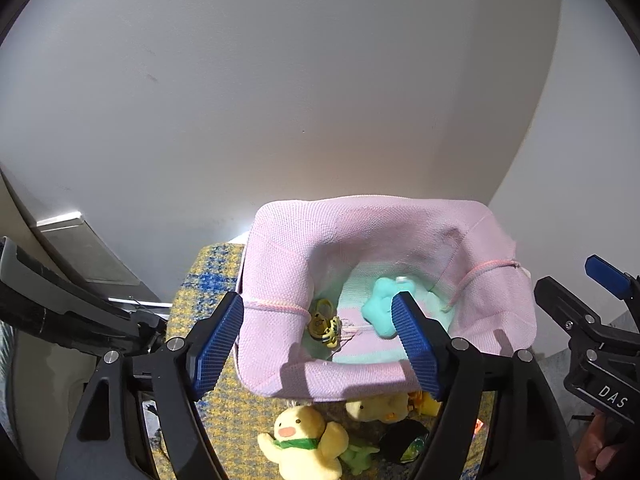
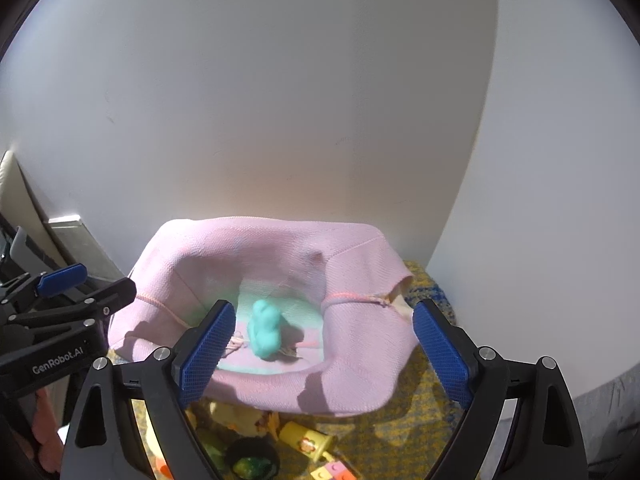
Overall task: Organize objects
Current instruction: 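Carry both toys over the pink-lined basket and open both tools to drop them, then withdraw both tools from the basket toward the remaining toys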
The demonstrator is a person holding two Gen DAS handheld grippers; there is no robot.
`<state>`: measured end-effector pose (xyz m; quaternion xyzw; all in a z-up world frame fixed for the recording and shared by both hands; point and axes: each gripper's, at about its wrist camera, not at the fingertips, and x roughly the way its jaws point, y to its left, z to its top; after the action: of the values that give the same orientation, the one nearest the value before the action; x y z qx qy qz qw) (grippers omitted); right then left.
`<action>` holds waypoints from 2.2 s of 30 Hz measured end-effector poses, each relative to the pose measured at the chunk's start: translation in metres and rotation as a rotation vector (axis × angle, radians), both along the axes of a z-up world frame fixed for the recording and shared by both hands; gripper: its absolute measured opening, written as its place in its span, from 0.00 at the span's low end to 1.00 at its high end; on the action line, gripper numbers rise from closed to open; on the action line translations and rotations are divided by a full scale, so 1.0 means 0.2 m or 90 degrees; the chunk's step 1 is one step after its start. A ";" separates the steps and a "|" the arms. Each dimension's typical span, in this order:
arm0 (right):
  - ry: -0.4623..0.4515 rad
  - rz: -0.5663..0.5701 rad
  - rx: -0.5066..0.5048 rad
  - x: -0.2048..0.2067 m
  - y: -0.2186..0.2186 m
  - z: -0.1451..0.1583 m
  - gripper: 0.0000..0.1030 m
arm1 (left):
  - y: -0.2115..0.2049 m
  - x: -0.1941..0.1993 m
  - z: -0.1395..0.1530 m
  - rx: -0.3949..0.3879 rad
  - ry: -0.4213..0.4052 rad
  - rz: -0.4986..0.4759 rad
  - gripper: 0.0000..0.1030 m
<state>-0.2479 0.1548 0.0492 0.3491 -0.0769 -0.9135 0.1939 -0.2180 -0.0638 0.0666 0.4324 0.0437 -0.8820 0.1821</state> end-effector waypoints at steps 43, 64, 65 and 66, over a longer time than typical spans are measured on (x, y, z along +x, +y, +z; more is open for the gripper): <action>-0.081 -0.062 0.019 0.50 0.08 -0.67 0.92 | 0.10 0.59 -0.59 -0.010 -0.060 0.088 0.97; -0.136 -0.037 0.034 0.50 -0.04 -0.93 0.92 | 0.15 0.59 -0.89 -0.011 -0.131 0.066 0.98; -0.140 -0.038 0.034 0.49 -0.04 -0.94 0.92 | 0.16 0.59 -0.91 -0.008 -0.138 0.063 0.98; -0.143 -0.038 0.034 0.49 -0.04 -0.95 0.92 | 0.16 0.58 -0.93 -0.004 -0.142 0.062 0.98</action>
<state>-0.1505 0.1470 -0.1409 0.4519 -0.0844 -0.8757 0.1476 -0.1021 -0.0326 -0.1187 0.5248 0.0412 -0.8185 0.2301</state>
